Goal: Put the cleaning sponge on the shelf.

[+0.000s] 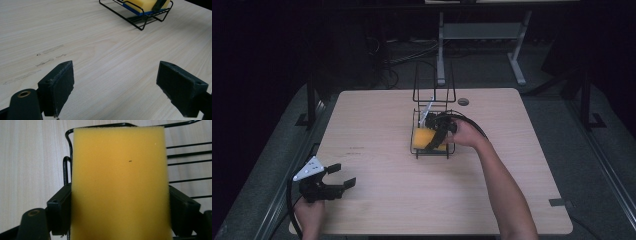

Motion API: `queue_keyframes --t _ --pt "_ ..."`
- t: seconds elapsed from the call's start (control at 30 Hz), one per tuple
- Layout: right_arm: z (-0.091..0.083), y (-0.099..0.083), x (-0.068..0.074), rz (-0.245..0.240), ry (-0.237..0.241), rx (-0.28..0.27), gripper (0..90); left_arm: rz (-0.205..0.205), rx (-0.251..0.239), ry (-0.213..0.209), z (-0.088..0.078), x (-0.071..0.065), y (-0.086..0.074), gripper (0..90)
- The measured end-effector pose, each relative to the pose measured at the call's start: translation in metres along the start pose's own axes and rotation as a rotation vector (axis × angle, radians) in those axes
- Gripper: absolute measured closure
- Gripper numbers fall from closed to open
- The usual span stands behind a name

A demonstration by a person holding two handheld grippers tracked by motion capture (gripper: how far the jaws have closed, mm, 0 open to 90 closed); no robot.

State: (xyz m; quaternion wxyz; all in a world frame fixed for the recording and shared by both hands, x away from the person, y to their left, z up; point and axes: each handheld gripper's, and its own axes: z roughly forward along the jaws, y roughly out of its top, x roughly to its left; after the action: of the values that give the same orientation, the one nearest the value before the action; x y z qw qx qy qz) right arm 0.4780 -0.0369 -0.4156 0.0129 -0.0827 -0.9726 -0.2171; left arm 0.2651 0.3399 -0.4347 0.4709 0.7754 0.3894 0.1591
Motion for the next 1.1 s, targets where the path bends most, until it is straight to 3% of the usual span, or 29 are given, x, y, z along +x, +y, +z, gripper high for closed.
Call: queue_keyframes --t 0.43,0.53,0.93,1.1 --pt "-0.005 0.000 0.002 0.013 -0.012 -0.034 15.9 0.003 0.003 0.002 0.000 0.000 0.000 14.1" --pt "-0.009 -0.005 0.004 0.017 -0.028 -0.080 15.3 0.004 0.000 0.002 0.000 -0.001 0.000 14.0" --pt "-0.017 -0.008 0.007 0.015 -0.040 -0.093 15.5 0.003 0.004 0.002 0.002 -0.002 0.000 14.1" --pt "-0.019 -0.007 0.011 0.008 -0.065 -0.099 15.6 0.005 0.004 0.001 0.001 -0.002 0.001 14.1"
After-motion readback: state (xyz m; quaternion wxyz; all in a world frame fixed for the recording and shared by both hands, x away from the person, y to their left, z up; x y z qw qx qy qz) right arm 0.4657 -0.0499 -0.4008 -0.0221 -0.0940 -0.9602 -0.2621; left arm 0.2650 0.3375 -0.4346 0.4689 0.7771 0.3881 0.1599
